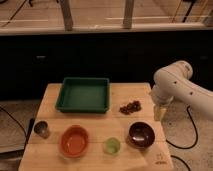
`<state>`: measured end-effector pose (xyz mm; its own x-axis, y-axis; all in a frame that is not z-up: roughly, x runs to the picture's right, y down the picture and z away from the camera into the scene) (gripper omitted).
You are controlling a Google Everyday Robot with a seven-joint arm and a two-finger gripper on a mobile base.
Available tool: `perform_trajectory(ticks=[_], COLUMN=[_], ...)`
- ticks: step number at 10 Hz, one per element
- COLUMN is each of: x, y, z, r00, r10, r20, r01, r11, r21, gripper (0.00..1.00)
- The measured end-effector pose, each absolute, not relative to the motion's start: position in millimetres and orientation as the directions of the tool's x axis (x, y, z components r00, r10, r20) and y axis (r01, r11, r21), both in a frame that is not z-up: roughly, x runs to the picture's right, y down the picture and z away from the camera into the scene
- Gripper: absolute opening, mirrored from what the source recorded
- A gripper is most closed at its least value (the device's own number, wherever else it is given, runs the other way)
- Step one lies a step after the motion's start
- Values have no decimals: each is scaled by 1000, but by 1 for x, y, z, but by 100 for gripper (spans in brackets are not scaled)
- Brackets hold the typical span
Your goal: Place grapes in red bowl
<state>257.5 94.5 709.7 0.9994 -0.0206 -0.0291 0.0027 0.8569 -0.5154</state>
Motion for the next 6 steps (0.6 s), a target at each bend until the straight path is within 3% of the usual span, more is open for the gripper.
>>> perform_trajectory(ticks=[6], x=[236], y=[81], z=[743], r00=[998], r10=[-66], r20=[8], r01=[62], r11=[868], r21=[-493], gripper=[80])
